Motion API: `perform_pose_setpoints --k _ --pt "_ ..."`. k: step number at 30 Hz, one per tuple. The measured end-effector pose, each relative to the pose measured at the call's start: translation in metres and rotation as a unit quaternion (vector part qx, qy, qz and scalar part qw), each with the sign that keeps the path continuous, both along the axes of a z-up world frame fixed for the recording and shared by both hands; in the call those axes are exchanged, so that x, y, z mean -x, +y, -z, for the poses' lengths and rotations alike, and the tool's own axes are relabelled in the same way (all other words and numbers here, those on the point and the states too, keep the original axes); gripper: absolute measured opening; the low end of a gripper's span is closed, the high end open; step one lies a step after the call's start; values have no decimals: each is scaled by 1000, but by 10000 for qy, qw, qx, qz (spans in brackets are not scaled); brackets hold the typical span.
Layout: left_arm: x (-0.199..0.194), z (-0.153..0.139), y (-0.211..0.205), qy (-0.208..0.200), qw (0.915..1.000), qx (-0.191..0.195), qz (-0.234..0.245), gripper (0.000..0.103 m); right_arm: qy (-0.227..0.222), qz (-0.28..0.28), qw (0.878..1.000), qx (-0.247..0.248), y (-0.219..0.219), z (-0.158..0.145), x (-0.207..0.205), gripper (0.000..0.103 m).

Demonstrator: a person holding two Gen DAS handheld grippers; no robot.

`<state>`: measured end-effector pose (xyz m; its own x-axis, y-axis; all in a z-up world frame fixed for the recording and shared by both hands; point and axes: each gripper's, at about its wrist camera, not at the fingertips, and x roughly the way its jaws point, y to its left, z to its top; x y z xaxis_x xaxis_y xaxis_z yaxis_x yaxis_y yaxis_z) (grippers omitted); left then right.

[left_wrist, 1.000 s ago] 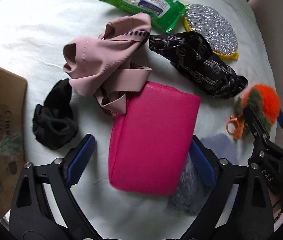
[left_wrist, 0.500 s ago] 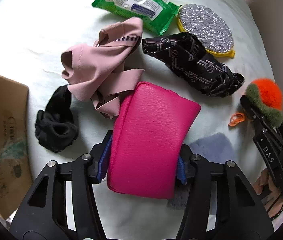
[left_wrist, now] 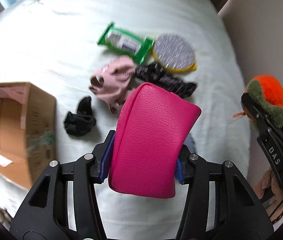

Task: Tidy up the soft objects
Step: 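Close the left tool on the pink pouch while the right tool grasps the orange pompom, then carry the pink pouch with the left tool into the box while the right tool carries the pompom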

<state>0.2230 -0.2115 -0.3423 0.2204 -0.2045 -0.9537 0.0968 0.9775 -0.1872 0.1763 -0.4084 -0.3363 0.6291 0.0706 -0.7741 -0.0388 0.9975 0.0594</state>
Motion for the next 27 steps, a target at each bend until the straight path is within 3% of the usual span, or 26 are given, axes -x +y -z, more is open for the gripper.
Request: perform_pose_setpoints --k 6,13,20,27 --pt "19 -75 21 -700 9975 53 37 46 -241 31 9997 38 24 -80 25 39" --pt "39 -149 93 -1214 9922 127 -239 46 -513 -55 9987 10 82 -161 58 39" --pt "55 -177 184 -1310 9907 69 -364 46 -614 -202 9979 -62 168 -205 78 39" --pt "57 -161 274 -1144 9924 -21 -442 46 -383 -313 9987 -149 264 -200 75 39"
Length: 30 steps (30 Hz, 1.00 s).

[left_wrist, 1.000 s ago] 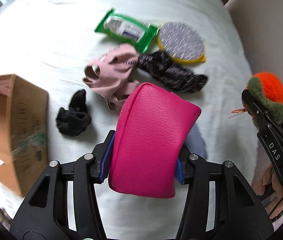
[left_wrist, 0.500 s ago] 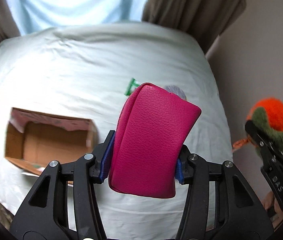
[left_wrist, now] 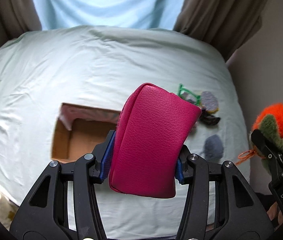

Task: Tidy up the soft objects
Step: 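Carry the pink pouch with the left tool into the box while the right tool carries the pompom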

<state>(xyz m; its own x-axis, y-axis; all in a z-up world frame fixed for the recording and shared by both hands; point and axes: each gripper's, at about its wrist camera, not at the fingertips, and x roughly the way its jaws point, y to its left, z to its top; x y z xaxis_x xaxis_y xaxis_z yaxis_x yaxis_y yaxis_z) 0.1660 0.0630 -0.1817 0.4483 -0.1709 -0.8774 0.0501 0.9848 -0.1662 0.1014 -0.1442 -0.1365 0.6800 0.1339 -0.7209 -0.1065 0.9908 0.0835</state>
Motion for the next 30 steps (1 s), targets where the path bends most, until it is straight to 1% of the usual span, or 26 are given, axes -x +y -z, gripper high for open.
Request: perform_pose_setpoints --k 5,7,13,16,21,23,27,30 --pt "-8 31 56 196 9997 -104 78 46 297 161 9991 -260 48 24 -18 39" --pt "-14 43 74 311 9993 -156 107 46 419 253 9981 -381 60 33 -26 39" --pt "-37 89 100 609 9964 -478 355 46 951 488 9922 -646 97 78 -51 39" --pt "-46 112 105 777 9938 -600 517 46 1262 554 9883 -653 103 104 -64 39" --pt "-59 149 101 1097 9873 -828 791 46 1754 669 9796 -717 112 149 -84 39" --pt "-64 164 96 1218 9841 -907 921 46 1971 722 9747 -773 110 170 -97 39" --pt "-74 195 84 1485 9752 -1075 1239 46 2373 767 9650 -807 111 201 -117 39" --pt "-80 219 83 1745 9714 -1035 1233 46 2740 734 9554 -825 115 223 -128 39"
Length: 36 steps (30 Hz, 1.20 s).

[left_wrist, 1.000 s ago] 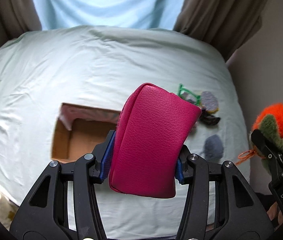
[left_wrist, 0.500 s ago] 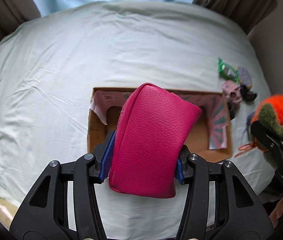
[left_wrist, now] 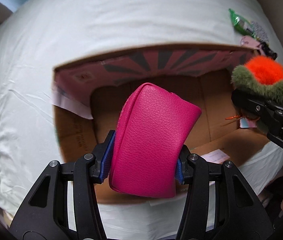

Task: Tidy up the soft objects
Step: 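Carry the pink pouch with the left tool into the box while the right tool carries the pompom, then open both tools to drop the items and lift away from the box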

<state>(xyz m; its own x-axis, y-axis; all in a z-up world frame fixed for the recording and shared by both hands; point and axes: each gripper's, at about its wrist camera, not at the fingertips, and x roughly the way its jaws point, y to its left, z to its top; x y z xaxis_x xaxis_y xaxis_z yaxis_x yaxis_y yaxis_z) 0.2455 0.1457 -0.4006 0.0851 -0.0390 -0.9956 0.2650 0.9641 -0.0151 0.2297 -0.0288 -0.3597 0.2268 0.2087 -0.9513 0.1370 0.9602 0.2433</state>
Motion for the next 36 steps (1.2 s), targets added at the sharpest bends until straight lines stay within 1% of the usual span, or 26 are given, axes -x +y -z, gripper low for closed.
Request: perform_pose_setpoints --k 4,6,7,8,9,10,11,12,15,23,30,33,36 --pt "-4 17 0 150 9998 -46 82 46 286 20 9996 -59 4 20 -10 39" --pt "-6 21 -3 151 9995 -96 257 47 418 78 9991 -95 6 26 -14 39" --pt "-6 22 -5 143 9991 -100 377 53 452 111 9988 -137 6 29 -16 40" --pt "-6 21 -9 124 9984 -102 536 71 489 157 9985 -205 5 33 -18 46" --pt "-5 19 -11 94 9976 -145 672 87 525 163 9981 -288 5 36 -21 52" --pt "-4 17 -13 27 9969 -175 772 102 594 131 9976 -338 5 39 -23 73" --pt "-3 12 -13 -52 9965 -125 822 103 669 72 9972 -332 6 41 -26 101" --pt "-2 10 -13 -70 9964 -63 845 103 675 -4 9973 -306 6 41 -27 103" --pt "0 2 -9 -107 9967 43 799 103 509 -77 9984 -221 3 34 -26 103" --pt "3 -20 9 -248 9981 185 542 103 354 -27 9993 -140 3 14 -18 103" --pt "16 -53 16 -514 9978 238 347 103 148 -166 9997 -40 7 -15 -3 103" --pt "27 -73 19 -718 9967 228 316 103 16 -250 9997 29 10 -32 7 103" --pt "39 -95 22 -914 9951 249 270 103 -208 -442 9986 187 16 -53 21 103"
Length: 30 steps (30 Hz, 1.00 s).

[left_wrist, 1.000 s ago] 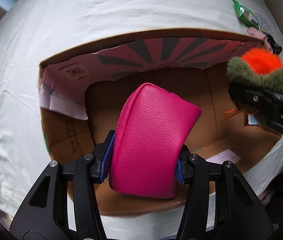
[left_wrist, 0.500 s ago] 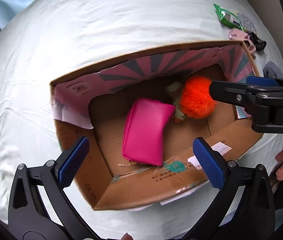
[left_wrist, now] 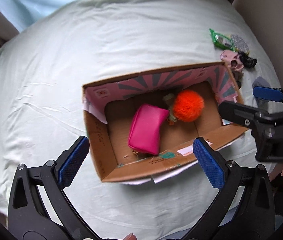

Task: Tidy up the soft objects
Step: 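Open both tools to drop the items and lift away from the box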

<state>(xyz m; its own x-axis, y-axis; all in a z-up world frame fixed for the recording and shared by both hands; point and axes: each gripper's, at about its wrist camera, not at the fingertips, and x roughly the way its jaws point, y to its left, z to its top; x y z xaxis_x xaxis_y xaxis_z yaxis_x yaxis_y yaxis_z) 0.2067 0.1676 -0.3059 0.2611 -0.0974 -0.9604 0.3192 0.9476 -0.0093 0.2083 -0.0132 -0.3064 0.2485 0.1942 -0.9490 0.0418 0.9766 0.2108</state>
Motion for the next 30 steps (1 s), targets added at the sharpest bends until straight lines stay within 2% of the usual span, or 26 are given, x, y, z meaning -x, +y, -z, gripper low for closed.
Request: perform_pose_setpoints --k 7,11,16,20,25,30 --pt "33 -57 9 -431 9983 236 -307 103 -627 -134 9978 173 0 -58 39 103" --pt "57 -96 10 -897 9947 173 -472 103 -1180 15 9923 383 -8 -101 65 103" --pt "86 -146 4 -1449 9879 158 -528 103 -1984 232 9770 748 -21 -160 103 103" --pt "110 -183 -3 -1942 9785 218 -655 103 -2536 542 9608 976 -42 -203 133 103" --pt "137 -217 -21 -2343 9674 455 -846 103 -2951 932 9450 1057 -78 -232 164 103" --pt "151 -232 -54 -2526 9591 491 -1179 103 -3216 837 9349 1248 -116 -243 183 103"
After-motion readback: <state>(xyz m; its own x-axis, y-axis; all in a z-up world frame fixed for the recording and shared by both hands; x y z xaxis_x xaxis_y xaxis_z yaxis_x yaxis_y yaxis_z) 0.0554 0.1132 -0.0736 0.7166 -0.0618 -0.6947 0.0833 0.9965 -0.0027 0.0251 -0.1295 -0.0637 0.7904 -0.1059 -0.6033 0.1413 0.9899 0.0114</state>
